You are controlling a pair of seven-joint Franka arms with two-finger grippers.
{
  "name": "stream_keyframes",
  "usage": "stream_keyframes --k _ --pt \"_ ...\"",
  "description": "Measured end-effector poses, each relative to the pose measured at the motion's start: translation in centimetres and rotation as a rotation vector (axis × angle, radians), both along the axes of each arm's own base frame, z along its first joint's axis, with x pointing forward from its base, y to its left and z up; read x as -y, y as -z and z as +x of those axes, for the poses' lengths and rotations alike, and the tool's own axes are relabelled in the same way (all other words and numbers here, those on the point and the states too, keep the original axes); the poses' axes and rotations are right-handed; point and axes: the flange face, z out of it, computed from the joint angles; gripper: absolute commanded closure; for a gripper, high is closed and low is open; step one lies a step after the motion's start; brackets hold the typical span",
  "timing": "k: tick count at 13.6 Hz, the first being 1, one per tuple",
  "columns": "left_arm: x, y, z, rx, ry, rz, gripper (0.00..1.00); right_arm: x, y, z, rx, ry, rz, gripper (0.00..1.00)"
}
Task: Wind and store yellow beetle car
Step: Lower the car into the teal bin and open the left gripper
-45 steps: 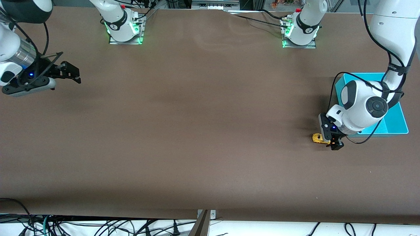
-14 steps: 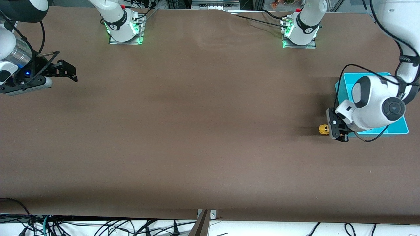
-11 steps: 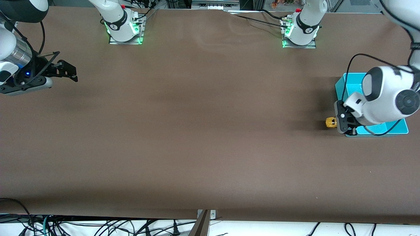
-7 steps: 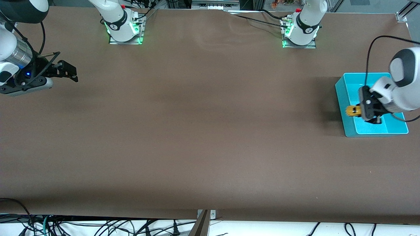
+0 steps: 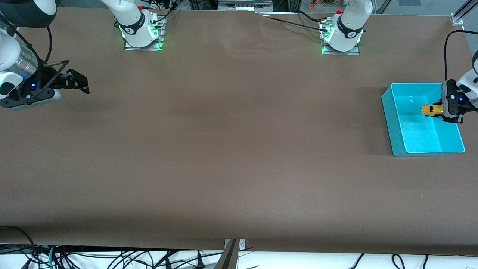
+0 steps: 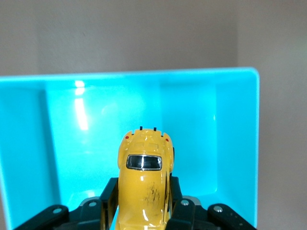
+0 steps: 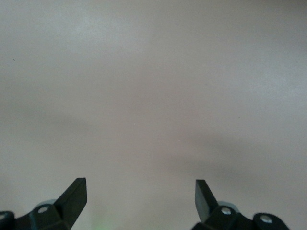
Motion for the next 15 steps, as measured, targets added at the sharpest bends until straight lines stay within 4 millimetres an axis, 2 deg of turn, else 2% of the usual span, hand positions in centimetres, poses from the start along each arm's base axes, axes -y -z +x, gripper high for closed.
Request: stream_keyframes --k 2,7,15 --pt "-0.7 2.1 -1.6 0.018 -0.003 0.002 0.92 -0.2 0.3 0.1 -0.003 -0.004 0.0 0.0" --pt "-0.1 6.2 -4.2 0.064 -0.005 0.014 0.92 -0.5 0.7 0.3 -0.009 -0.009 0.0 0.0" --pt "-0.3 12.2 -4.7 0.118 -0.032 0.021 0.92 -0.5 0.6 0.3 -0.006 -0.009 0.0 0.0"
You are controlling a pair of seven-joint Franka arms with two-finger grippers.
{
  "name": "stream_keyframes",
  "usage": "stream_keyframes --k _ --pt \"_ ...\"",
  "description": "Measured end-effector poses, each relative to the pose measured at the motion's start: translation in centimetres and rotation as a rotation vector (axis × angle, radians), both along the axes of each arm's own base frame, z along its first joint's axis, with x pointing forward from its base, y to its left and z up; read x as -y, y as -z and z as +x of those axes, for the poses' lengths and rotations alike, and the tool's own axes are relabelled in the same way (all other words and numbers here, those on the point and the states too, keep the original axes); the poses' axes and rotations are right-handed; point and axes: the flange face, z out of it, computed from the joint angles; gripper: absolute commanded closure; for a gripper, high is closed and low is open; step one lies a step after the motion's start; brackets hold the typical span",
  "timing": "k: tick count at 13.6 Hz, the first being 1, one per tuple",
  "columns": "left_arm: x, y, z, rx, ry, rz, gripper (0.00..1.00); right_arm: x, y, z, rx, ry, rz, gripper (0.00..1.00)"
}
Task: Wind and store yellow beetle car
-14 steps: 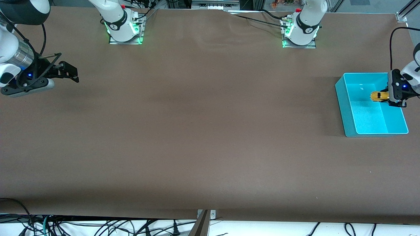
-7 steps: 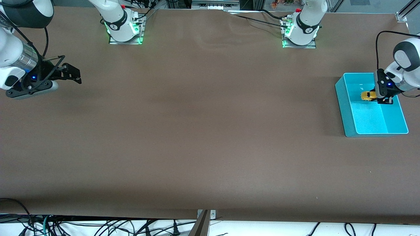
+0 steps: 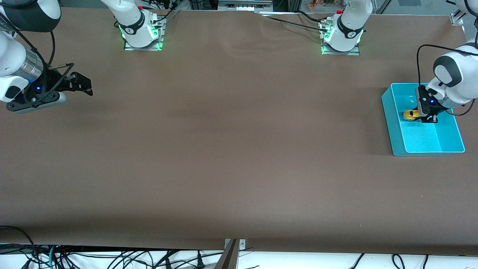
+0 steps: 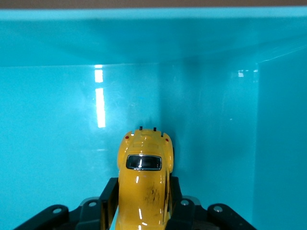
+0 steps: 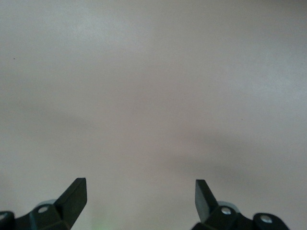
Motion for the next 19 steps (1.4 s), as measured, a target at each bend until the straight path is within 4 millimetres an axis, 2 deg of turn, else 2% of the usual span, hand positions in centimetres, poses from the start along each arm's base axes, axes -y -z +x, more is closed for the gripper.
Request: stream_keyframes --k 4,7,8,11,12,14,16,19 --pt "0.0 2.0 -0.2 0.005 -0.028 -0.012 0.86 0.0 -0.2 0.0 0.005 0.001 0.0 0.0" --pt "-0.2 2.1 -0.2 0.011 -0.037 -0.013 0.84 0.2 -0.5 0.1 0.009 0.003 0.0 0.0" --pt "-0.2 2.1 -0.3 0.013 -0.045 -0.015 0.81 0.2 -0.5 0.1 0.01 0.003 0.0 0.0" --pt "-0.5 2.1 -0.3 0.027 -0.079 -0.026 0.06 0.2 -0.6 0.1 0.012 0.004 0.0 0.0" --pt "-0.5 2.1 -0.3 0.027 -0.08 -0.027 0.0 0.2 -0.6 0.1 0.012 0.004 0.0 0.0" --pt "-0.5 2.0 -0.3 0.016 -0.082 -0.034 0.0 0.2 -0.6 0.1 0.013 0.004 0.0 0.0" --pt "-0.8 0.7 0.1 -0.003 -0.087 -0.05 0.0 0.2 -0.6 0.1 0.014 0.004 0.001 0.0" --pt "-1.5 -4.1 1.4 -0.055 -0.092 -0.094 0.0 0.2 -0.7 0.1 0.016 0.004 0.001 0.0"
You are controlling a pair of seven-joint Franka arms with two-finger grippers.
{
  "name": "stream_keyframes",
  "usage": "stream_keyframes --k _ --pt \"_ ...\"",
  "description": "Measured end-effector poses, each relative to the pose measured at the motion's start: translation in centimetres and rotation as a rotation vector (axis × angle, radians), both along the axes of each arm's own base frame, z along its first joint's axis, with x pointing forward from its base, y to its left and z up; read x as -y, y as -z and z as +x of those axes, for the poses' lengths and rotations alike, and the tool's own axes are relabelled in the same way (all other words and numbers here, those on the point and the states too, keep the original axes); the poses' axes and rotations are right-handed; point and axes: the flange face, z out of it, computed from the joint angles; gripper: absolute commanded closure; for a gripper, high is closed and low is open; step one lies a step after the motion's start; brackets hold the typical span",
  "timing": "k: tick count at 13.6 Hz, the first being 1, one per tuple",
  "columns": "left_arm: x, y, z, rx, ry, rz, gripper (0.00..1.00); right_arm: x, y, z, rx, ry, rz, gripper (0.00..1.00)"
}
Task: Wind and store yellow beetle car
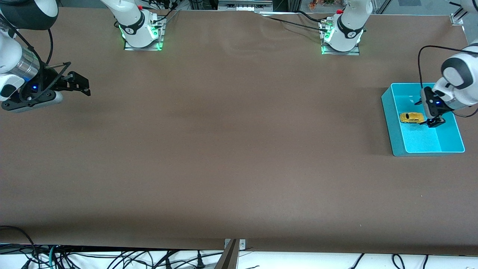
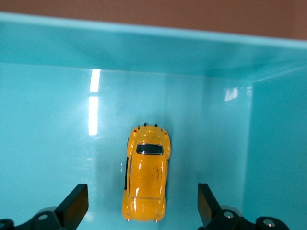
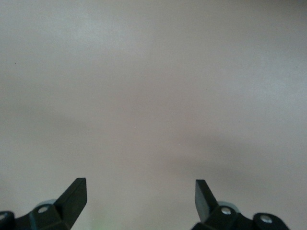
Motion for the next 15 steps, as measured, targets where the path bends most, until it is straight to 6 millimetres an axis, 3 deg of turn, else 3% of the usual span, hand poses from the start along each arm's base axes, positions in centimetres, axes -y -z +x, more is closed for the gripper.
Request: stream_keyframes --k 3,6,8,12,15 --pt "-0.2 -3.8 1.5 -0.017 -0.052 -0.025 0.0 0.0 0.0 0.0 0.0 0.0 0.0 0.0" --pt "2.9 -5.1 3.8 -0.011 -0.173 -0.016 0.0 0.1 0.0 0.0 0.0 0.002 0.0 0.0" --pt "6.9 -7.3 6.1 0.012 -0.283 -0.004 0.0 0.1 0.0 0.0 0.0 0.003 0.0 0.0" --pt "17.5 -14.6 10.8 0.045 -0.522 0.008 0.0 0.2 0.0 0.0 0.0 0.003 0.0 0.0" --pt "23.4 -19.3 12.3 0.072 -0.727 0.004 0.0 0.2 0.0 0.0 0.0 0.003 0.0 0.0"
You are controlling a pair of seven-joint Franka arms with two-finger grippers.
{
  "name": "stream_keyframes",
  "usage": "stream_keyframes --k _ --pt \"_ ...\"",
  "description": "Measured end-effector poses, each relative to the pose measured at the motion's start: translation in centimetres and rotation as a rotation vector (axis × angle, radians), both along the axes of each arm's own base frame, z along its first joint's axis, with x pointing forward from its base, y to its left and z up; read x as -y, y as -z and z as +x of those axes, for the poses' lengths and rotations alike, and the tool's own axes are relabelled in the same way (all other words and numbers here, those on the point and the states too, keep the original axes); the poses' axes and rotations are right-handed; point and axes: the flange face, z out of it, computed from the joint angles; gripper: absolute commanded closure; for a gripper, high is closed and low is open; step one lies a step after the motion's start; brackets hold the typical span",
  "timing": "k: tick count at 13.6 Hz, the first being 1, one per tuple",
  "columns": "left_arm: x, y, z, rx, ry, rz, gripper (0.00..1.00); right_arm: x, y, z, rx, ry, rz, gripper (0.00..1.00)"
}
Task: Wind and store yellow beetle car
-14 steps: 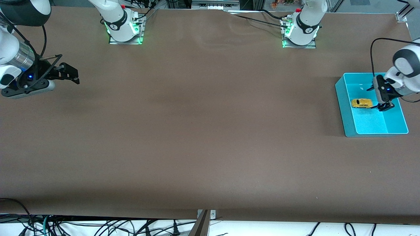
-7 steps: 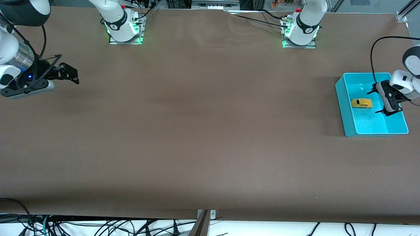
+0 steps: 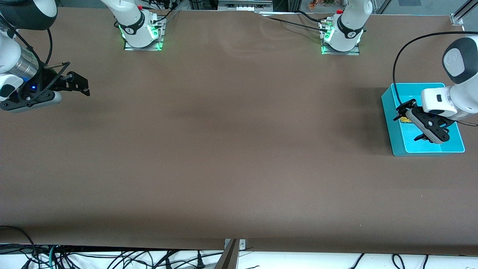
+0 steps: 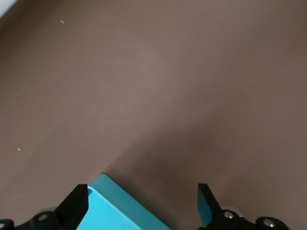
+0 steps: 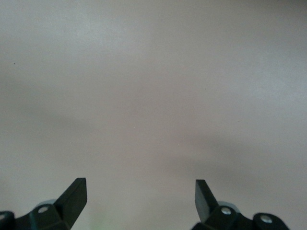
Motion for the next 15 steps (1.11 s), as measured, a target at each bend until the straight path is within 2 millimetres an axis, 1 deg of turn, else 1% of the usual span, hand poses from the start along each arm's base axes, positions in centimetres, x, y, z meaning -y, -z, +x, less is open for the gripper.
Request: stream_keyframes --k 1,3,5,6,8,9,11,13,15 --pt "1.3 -1.5 -0.2 -0.034 -0.099 -0.003 0.0 0.0 0.0 0.0 0.0 0.0 0.0 0.0" --pt "3.5 -5.6 -0.8 -0.126 -0.32 0.005 0.0 0.0 0.0 0.0 0.0 0.0 0.0 0.0" --pt "5.8 -9.2 -1.3 -0.168 -0.504 0.022 0.0 0.0 0.0 0.0 0.0 0.0 0.0 0.0" --pt "6.6 -10.6 -1.3 -0.164 -0.563 0.024 0.0 0.0 0.0 0.0 0.001 0.0 0.0 0.0" --pt "7.5 -12.9 -1.4 -0.138 -0.599 0.051 0.0 0.0 0.0 0.0 0.001 0.0 0.0 0.0" --pt "7.5 -13.6 -1.6 -0.136 -0.606 0.075 0.0 0.0 0.0 0.0 0.001 0.0 0.0 0.0" --pt "6.5 -14.4 -2.0 -0.139 -0.629 0.089 0.0 0.0 0.0 0.0 0.001 0.0 0.0 0.0" --pt "5.9 -14.6 -2.4 -0.152 -0.664 0.095 0.0 0.0 0.0 0.0 0.001 0.001 0.0 0.0" --pt "6.1 -14.6 -2.4 -0.157 -0.7 0.097 0.0 0.0 0.0 0.0 0.001 0.001 0.0 0.0"
